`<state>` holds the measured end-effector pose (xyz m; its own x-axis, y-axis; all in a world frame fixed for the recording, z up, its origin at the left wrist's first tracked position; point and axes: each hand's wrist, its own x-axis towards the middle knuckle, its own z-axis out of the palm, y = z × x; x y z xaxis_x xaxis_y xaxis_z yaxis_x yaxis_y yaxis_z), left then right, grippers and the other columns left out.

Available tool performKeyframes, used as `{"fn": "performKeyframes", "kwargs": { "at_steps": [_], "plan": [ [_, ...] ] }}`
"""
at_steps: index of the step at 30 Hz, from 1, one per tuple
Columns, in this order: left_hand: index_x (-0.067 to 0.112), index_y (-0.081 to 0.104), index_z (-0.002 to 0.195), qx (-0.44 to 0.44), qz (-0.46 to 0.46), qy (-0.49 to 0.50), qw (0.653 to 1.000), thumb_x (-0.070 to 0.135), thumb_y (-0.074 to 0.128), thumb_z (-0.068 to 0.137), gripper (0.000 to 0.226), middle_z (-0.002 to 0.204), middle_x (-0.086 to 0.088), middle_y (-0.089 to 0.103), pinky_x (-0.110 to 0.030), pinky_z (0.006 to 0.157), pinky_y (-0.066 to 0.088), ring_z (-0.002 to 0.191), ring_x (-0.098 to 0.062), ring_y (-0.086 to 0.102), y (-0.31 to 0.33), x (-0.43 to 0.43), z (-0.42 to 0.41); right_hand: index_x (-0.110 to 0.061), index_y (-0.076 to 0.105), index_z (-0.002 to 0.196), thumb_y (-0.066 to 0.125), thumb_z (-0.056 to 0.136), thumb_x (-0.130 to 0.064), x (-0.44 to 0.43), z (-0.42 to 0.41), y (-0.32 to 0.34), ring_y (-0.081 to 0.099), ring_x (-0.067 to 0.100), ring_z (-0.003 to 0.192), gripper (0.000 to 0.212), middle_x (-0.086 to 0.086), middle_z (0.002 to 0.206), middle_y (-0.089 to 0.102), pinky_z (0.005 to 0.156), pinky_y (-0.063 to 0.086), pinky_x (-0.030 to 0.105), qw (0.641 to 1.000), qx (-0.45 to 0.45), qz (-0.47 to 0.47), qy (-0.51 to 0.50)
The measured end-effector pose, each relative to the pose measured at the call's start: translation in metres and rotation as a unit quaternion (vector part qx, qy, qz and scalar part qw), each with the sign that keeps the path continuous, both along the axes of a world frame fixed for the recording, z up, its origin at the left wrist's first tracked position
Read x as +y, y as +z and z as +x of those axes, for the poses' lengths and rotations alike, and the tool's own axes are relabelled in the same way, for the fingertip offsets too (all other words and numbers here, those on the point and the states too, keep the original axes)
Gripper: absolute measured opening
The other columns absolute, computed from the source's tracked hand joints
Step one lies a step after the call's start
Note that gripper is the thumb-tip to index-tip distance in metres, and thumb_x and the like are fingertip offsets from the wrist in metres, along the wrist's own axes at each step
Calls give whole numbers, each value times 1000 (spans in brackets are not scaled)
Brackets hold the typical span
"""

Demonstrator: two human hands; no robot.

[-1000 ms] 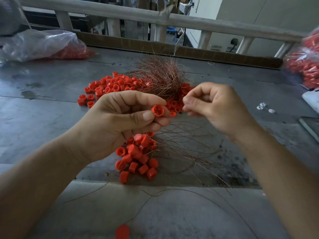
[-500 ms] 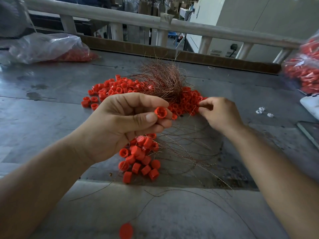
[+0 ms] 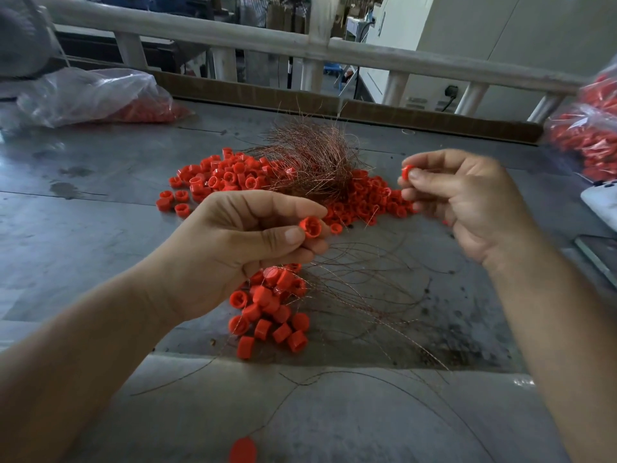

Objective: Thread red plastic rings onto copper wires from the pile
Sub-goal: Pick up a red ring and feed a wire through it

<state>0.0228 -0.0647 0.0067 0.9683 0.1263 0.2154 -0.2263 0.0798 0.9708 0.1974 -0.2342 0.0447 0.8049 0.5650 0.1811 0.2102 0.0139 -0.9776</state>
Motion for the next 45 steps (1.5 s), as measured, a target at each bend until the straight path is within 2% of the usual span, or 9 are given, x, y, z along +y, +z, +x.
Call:
{"fn": "performKeyframes", "kwargs": {
  "at_steps": [2, 4, 8, 17, 25, 30, 35, 45],
  "plan": [
    [23, 75, 92, -3, -27, -4, 1000, 22, 73, 65, 28, 90, -3, 73, -19, 70, 54, 86, -16, 70, 3, -2, -1, -14, 64, 78, 62, 75, -10, 1, -20, 6, 62, 6, 54, 6, -1, 62, 68, 48, 48, 15, 995, 41, 19, 94],
    [21, 75, 89, 3, -40, 5, 999, 15, 71, 65, 25, 85, -5, 74, -18, 67, 54, 82, -15, 70, 5, -4, -2, -15, 65, 77, 62, 67, -18, 5, -37, 6, 62, 8, 52, 12, 1, 63, 68, 46, 48, 16, 984, 69, 14, 165],
    [20, 75, 87, 14, -34, 22, 999, 7, 67, 66, 26, 81, -5, 73, -18, 65, 54, 77, -14, 71, 8, -6, -2, -15, 66, 78, 62, 64, -19, 13, -54, -1, 61, 8, 51, 15, 2, 62, 67, 46, 48, 16, 969, 95, -4, 228],
    [15, 74, 78, 21, -44, 39, 998, 11, 67, 60, 20, 77, -6, 72, -19, 62, 54, 73, -17, 70, 9, -8, 0, -17, 67, 76, 62, 64, -17, 16, -54, -7, 61, 8, 51, 13, 2, 62, 67, 48, 49, 16, 967, 102, -4, 235],
    [16, 74, 78, 27, -36, 45, 998, 7, 64, 64, 20, 77, -6, 72, -19, 63, 54, 74, -17, 70, 9, -8, -1, -17, 68, 76, 61, 65, -16, 17, -54, -9, 61, 8, 54, 13, 2, 64, 67, 50, 49, 17, 963, 111, 0, 247],
    [16, 74, 78, 30, -35, 44, 998, 10, 65, 62, 19, 78, -6, 72, -19, 63, 54, 74, -17, 70, 11, -9, -1, -12, 63, 82, 65, 61, -18, 16, -55, -9, 61, 6, 55, 22, 0, 63, 66, 50, 49, 15, 962, 109, 10, 249],
    [17, 75, 78, 31, -28, 49, 998, 5, 61, 66, 21, 76, -5, 72, -18, 62, 54, 73, -16, 70, 12, -10, -2, -13, 64, 81, 61, 65, -18, 17, -57, -10, 61, 7, 56, 17, 0, 63, 66, 51, 48, 16, 967, 80, 9, 242],
    [17, 75, 78, 35, -23, 44, 998, 5, 61, 66, 22, 76, -4, 72, -17, 62, 53, 73, -15, 70, 12, -11, -1, -14, 62, 83, 58, 67, -16, 17, -57, -11, 60, 8, 54, 16, 0, 62, 66, 50, 48, 17, 966, 92, 11, 242]
  ]
}}
